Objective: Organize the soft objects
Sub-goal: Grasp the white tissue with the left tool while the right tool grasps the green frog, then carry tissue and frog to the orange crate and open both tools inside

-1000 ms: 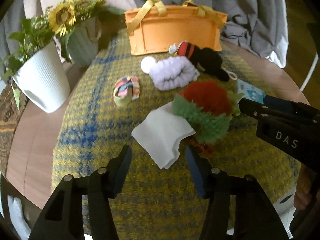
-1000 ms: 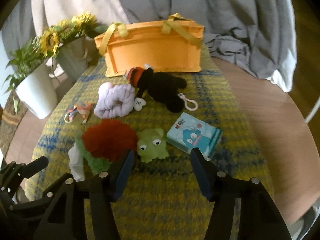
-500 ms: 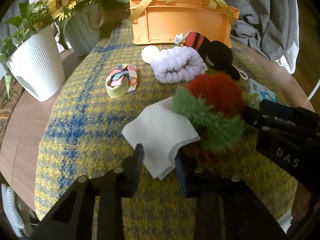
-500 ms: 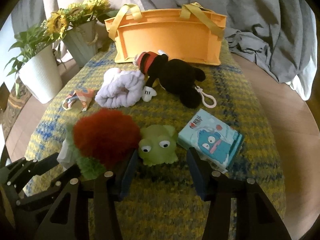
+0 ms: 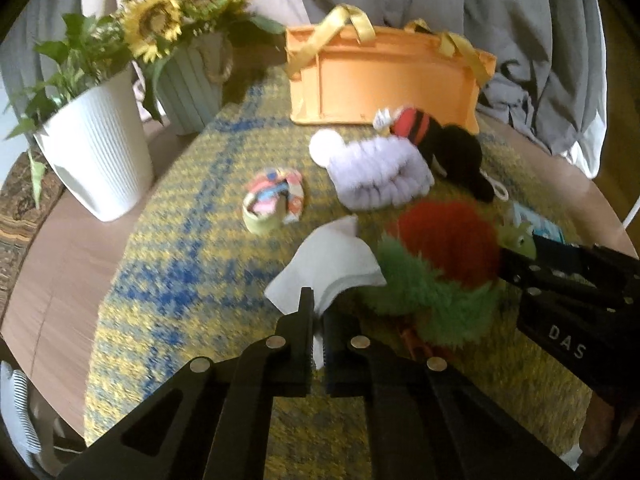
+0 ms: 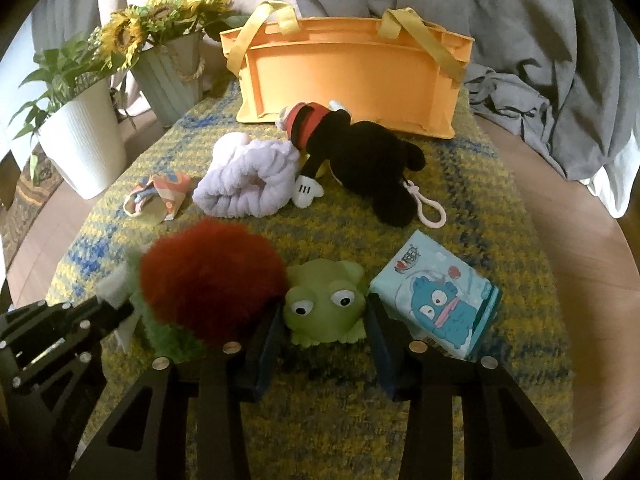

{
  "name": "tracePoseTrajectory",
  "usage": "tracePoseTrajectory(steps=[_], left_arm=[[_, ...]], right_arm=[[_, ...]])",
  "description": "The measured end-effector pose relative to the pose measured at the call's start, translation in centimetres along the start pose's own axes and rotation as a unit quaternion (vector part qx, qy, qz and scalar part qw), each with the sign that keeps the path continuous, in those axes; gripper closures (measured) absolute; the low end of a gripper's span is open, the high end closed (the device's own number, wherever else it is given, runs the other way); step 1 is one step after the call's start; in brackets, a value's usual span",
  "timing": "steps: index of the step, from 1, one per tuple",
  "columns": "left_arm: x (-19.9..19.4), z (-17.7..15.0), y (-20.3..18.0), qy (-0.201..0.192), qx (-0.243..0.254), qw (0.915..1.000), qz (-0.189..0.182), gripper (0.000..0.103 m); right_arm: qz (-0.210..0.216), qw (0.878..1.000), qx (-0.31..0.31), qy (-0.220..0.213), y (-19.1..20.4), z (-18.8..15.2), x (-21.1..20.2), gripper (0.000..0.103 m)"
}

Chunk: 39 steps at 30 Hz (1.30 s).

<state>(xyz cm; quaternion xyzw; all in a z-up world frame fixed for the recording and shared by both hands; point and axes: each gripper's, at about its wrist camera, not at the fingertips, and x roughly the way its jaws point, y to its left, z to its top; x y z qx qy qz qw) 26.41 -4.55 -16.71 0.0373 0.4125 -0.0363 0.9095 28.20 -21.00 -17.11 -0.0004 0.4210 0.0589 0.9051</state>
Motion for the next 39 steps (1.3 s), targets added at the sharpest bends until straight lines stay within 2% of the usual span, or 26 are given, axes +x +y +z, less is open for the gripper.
tracePoseTrajectory(steps=[19,24,39], left_arm=[[-4.1,5.0,0.9,-0.093,0.016,0.9953,-0.023,0.098],[-5.4,6.5,1.1,-0.119,0.023,0.9917,-0.045,0.098],[-7.9,10.6,1.9,-0.192,0.031,0.9792,-0.058,0.098]], right_arm=[[-0.022,0.995,0.016,-0.098,0.6,3.9,-5.5,0.062],[-0.028,0.991,0.020,-0.127,0.9,5.1,-7.0,0.062],[-0.037,0.976,0.032,-0.211,1.6,8.2,-9.9,0.062]])
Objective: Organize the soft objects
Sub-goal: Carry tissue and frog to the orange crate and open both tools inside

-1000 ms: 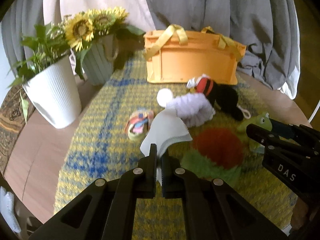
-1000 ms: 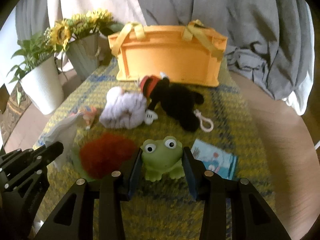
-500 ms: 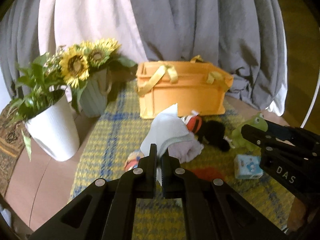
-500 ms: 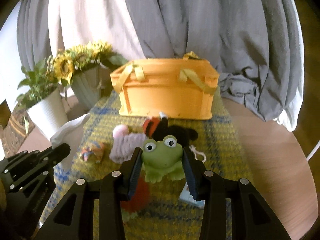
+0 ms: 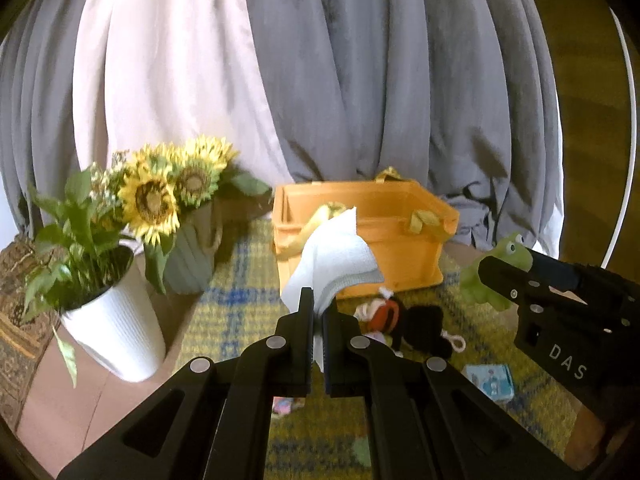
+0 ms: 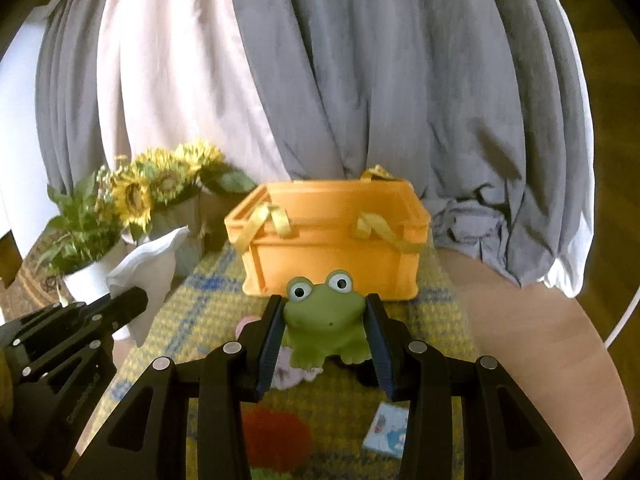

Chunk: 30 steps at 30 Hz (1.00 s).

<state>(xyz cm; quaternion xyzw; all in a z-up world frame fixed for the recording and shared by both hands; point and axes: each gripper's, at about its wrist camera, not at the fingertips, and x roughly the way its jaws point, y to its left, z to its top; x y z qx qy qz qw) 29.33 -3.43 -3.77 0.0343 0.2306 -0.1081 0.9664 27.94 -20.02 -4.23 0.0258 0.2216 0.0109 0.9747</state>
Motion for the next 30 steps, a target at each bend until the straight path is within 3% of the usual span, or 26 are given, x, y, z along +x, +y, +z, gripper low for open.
tracePoseTrajectory(steps=[12,16,30], left_arm=[[0.9,4.1,0.5,-0.063,0.010,0.9979,-0.011,0.098],[1.6,5.5,0.8,-0.075,0.007,0.9965,-0.035,0.098],[5.8,9.6,0.3,-0.109,0.029,0.9927,-0.044,0.098]], right_arm=[[-0.010,0.998,0.008,-0.065,0.0,3.3,0.5,0.062],[-0.017,0.996,0.010,-0.085,-0.3,4.8,1.0,0.062],[-0.028,0.992,0.009,-0.124,-1.2,8.9,4.1,0.062]])
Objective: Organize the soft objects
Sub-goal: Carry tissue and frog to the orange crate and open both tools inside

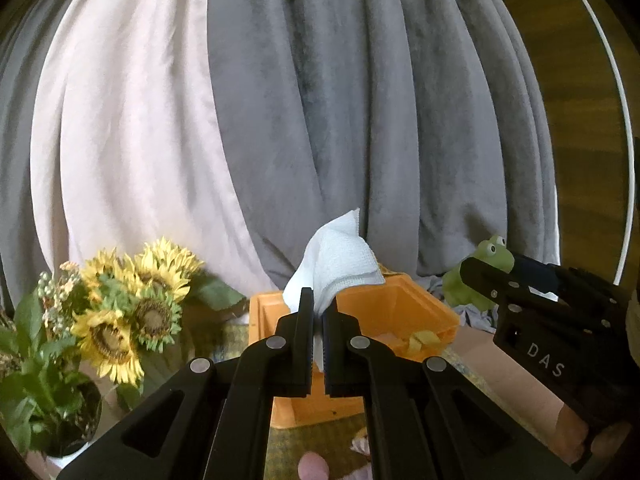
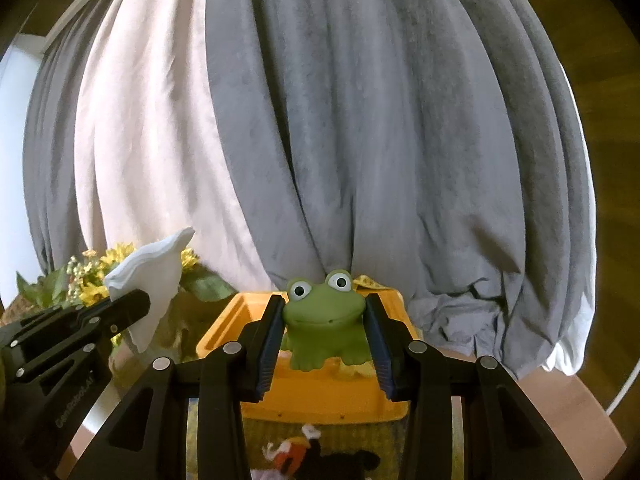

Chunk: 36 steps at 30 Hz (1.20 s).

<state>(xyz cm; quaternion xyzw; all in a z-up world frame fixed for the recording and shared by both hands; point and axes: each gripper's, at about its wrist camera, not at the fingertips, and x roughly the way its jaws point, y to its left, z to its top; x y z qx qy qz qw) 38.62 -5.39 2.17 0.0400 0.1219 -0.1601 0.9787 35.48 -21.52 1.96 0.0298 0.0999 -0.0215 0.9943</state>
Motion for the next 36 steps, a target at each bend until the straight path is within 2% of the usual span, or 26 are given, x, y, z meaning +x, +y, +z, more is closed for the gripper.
tracePoseTrajectory(steps=[12,25,33,36], left_arm=[[6.5,0.3,0.8,0.026,0.004,0.9995,0.015,0.098],[13.2,-2.1,1.2,0.086,0.015,0.9959,0.021,0.098],[16.9,-4.0,1.1,0.137,0.025,0.9902,0.011,0.097],[17.5,-4.3,1.1,0.142,0.025,0.9893,0.017,0.079]], right_arm=[[-0.002,1.000,-0.001,0.014,-0.3,0.7,6.8,0.062],[-0.003,0.996,0.000,0.084,-0.9,-1.2,14.1,0.062],[-0.004,0.992,0.004,0.129,-1.5,-3.2,17.2,0.062],[-0.006,0.989,0.007,0.148,-1.8,-3.8,18.2,0.061]])
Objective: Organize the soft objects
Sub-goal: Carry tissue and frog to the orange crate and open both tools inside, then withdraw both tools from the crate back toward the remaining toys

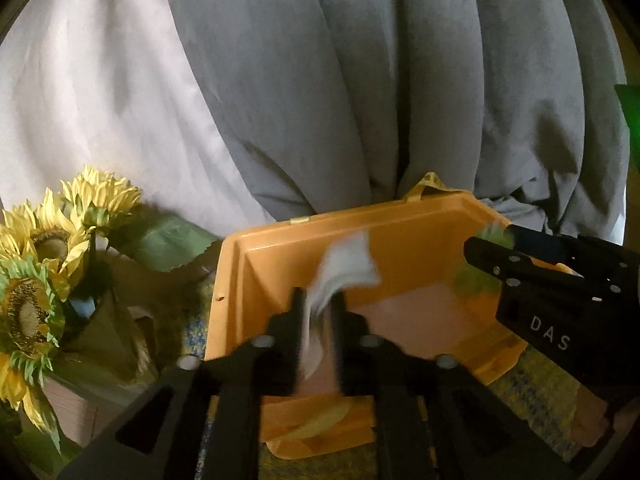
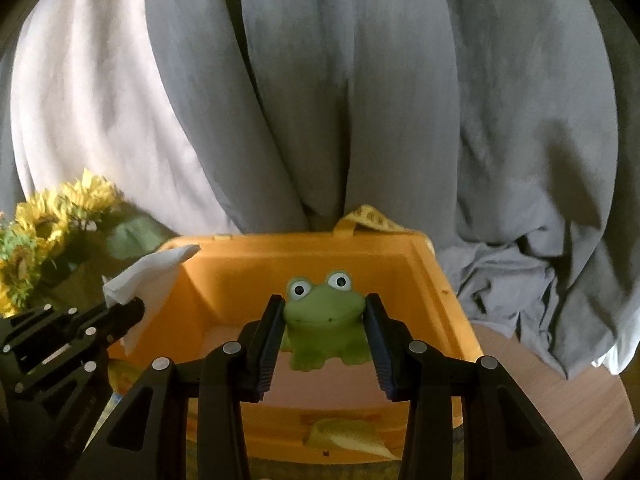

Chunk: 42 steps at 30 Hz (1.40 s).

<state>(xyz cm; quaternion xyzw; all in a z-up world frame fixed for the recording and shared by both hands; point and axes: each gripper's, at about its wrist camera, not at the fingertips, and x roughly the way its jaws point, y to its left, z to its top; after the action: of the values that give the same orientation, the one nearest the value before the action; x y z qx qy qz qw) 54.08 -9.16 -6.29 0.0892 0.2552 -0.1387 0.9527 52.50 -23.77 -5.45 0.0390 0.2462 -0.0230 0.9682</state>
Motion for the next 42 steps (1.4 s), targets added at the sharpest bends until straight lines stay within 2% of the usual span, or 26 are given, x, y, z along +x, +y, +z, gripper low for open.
tracePoseTrajectory(steps=[1,2,4,11,20,29,42], left_arm=[[0.1,0.0,0.0,0.001,-0.002,1.0000,0.001,0.068],[0.1,0.1,0.1,0.002,-0.004,1.0000,0.000,0.062],[0.1,0.1,0.1,0.003,-0.006,1.0000,-0.002,0.062],[-1.2,0.0,0.1,0.004,-0.015,0.9999,-0.002,0.046],[-6.0,0.5,0.5,-0.029,-0.045,0.9985,0.014,0.021],[-12.3,0.1,-0.1,-0.073,-0.041,0.9959,0.033,0.012],[-19.3,-1.8,-1.7,-0.091,-0.027,0.9949,0.033,0.011]], right_arm=[[0.000,1.000,-0.001,0.005,0.0,0.0,0.3,0.059],[-0.001,1.000,-0.001,0.012,-0.1,-0.1,0.6,0.051],[0.000,1.000,0.007,0.014,-0.5,-0.1,0.8,0.041],[-0.013,1.000,0.008,0.009,-0.8,-0.1,-0.2,0.040],[-0.026,0.999,0.018,-0.009,-1.5,-0.3,-4.3,0.032],[-0.039,0.998,0.021,-0.039,-2.3,-1.0,-10.1,0.019],[-0.051,0.996,0.033,-0.061,-3.0,-3.2,-17.4,0.013]])
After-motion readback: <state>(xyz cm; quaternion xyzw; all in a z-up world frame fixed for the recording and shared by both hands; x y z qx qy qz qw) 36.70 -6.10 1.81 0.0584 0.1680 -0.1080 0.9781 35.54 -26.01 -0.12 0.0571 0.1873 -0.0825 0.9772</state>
